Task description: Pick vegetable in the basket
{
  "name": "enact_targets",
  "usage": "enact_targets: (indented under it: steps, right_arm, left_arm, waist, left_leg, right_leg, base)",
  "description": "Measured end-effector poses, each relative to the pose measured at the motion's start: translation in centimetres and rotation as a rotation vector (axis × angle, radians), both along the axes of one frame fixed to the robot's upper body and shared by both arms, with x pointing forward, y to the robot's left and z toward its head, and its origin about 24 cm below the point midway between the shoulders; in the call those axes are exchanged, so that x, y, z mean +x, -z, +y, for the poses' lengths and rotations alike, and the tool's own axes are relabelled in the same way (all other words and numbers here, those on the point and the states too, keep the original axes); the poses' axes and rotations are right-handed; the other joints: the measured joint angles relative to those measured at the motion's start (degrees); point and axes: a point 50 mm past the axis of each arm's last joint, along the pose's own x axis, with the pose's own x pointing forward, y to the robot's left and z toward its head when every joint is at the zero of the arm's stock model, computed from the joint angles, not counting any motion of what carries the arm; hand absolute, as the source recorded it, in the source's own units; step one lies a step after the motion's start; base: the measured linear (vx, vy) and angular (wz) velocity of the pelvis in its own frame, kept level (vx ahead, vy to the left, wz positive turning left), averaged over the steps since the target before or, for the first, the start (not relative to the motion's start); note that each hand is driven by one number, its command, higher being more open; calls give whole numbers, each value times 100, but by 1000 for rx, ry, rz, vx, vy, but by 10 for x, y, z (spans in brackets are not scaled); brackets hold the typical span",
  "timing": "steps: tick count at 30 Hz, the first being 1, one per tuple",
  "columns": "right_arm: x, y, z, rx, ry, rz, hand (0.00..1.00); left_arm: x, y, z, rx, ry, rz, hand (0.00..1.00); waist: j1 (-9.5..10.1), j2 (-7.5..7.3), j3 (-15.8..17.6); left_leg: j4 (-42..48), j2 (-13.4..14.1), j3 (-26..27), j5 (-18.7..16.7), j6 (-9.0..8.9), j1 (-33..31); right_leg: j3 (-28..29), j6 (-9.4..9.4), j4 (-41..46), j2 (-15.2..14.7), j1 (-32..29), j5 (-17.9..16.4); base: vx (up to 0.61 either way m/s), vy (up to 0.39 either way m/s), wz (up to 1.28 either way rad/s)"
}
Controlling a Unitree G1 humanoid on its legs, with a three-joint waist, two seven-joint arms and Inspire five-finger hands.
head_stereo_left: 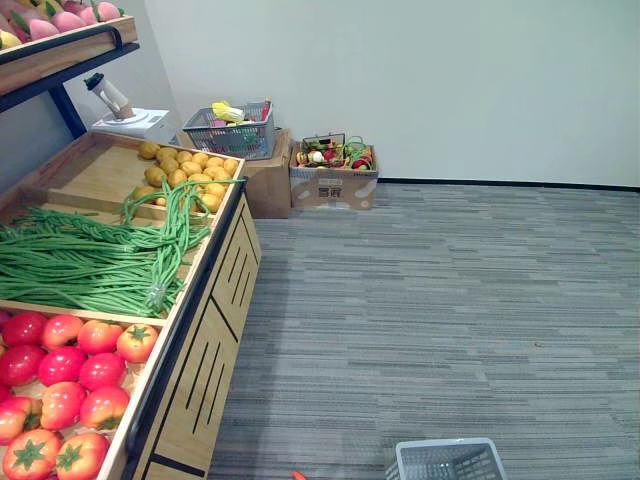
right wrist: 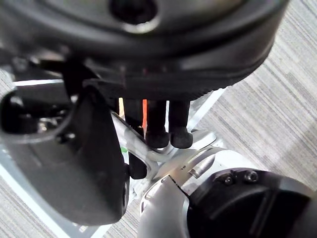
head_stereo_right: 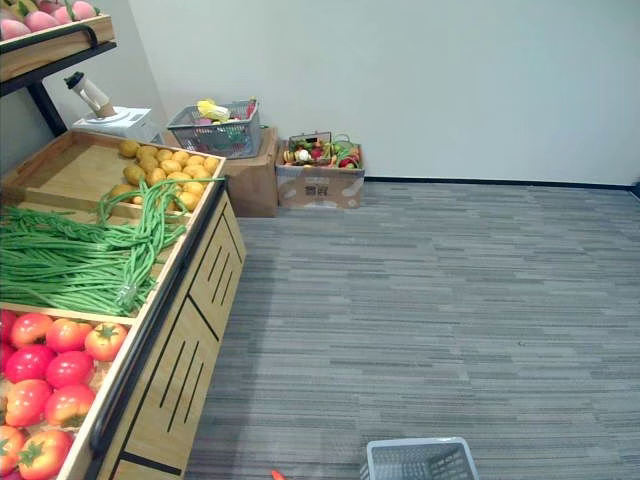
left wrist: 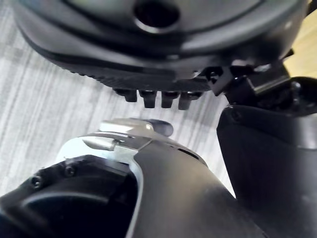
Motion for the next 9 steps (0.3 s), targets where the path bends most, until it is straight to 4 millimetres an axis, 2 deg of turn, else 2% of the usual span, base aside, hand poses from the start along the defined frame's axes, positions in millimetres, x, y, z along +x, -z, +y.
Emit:
enact_targets:
  steps: [4,9]
  right_arm:
    - [3,0,1,-8,-9,-12,0]
    - [9,0,3,-7,-16,-29,0]
  left_arm:
    - [-3,1,0,12,-17,8,100]
    - [-6,1,1,4,-51,2,100]
  waist:
    - [3,-17,-70]
    - [13,-36,-124]
  left_leg:
    - [-200,-137,18,65,95,77]
    - [-291,-234,27,97,140,151]
  right_leg:
    - [13,108,-118,-92,33,72]
    - [30,153,-173,-128,69,109]
  base:
    - [10,117,0]
    - [-3,32,0]
